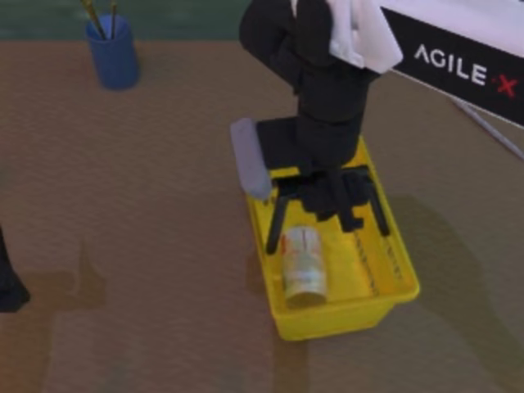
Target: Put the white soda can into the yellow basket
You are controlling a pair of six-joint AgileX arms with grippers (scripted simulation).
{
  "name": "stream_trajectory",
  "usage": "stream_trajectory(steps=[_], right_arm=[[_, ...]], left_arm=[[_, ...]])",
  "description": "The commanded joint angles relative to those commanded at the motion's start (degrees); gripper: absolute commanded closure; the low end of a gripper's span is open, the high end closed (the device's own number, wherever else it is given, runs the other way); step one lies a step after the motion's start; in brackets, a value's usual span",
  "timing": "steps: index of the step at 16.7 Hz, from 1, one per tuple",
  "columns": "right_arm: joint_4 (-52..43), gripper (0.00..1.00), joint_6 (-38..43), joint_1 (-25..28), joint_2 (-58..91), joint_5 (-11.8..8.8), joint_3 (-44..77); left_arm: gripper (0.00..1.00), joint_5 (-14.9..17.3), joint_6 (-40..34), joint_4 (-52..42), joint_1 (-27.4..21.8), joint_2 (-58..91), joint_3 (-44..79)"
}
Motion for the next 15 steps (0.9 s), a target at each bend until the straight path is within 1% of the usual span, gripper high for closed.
stream_trajectory(steps=[12,15], right_arm=[[0.0,1.00,0.0,-0.1,0.0,0.0,0.0],[-2.4,1.00,-0.6,-0.3,-0.3,0.0,2.1]], left_arm=[[0.00,0.0,0.0,0.0,0.0,0.0,0.0],[0.00,0.0,0.0,0.0,0.0,0.0,0.0]])
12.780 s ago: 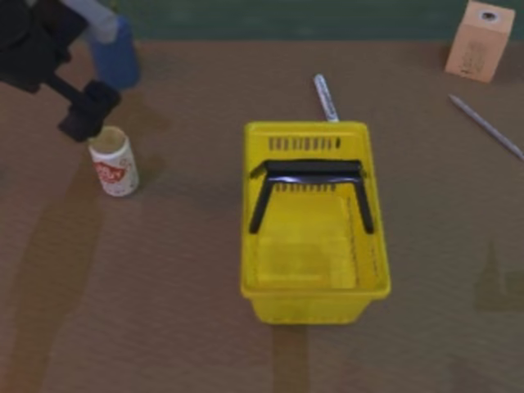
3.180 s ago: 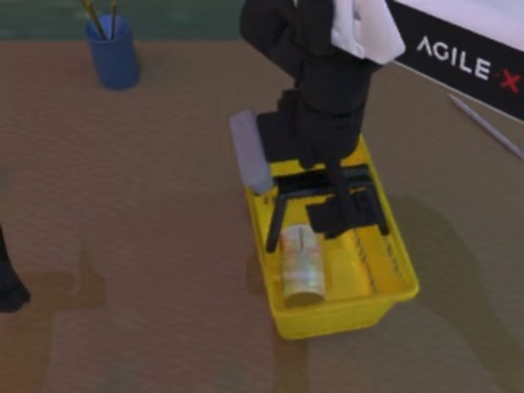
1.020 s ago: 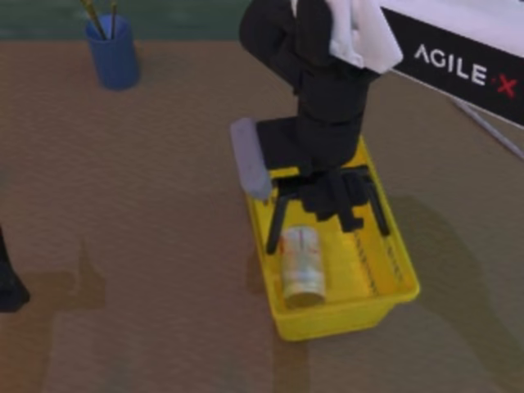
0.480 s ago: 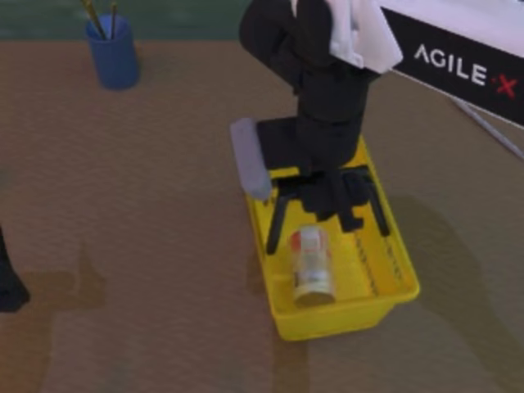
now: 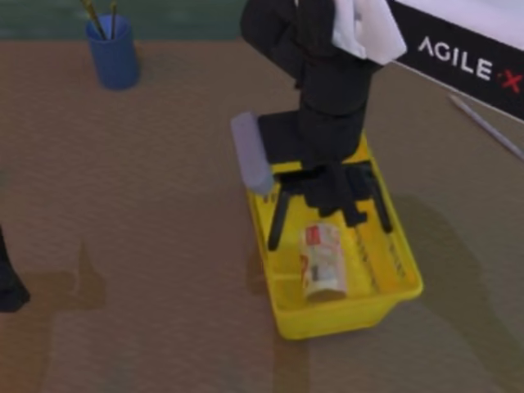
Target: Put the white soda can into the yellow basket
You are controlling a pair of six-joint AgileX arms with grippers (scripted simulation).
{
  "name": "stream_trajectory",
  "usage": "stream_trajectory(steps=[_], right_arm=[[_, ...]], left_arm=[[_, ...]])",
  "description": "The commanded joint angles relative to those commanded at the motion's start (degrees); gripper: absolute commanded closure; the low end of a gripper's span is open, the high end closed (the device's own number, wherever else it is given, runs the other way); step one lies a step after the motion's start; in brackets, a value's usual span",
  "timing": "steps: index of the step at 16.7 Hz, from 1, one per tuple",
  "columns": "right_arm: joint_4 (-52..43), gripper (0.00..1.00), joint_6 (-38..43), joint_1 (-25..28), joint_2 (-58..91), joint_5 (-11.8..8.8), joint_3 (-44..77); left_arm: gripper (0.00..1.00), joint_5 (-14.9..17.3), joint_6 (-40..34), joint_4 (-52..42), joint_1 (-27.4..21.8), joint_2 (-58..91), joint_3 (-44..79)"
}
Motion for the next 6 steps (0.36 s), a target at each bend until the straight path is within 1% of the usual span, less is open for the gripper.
stream_trajectory(steps=[4,6], right_arm=[[-6.8,1.00,-1.3,-1.1,-1.3,0.0,5.3],[-7.9,1.00,-1.5,-1.3,-1.6,0.0,6.2]], left_arm=[[0.00,0.0,0.0,0.0,0.0,0.0,0.0],[0.00,0.0,0.0,0.0,0.0,0.0,0.0]])
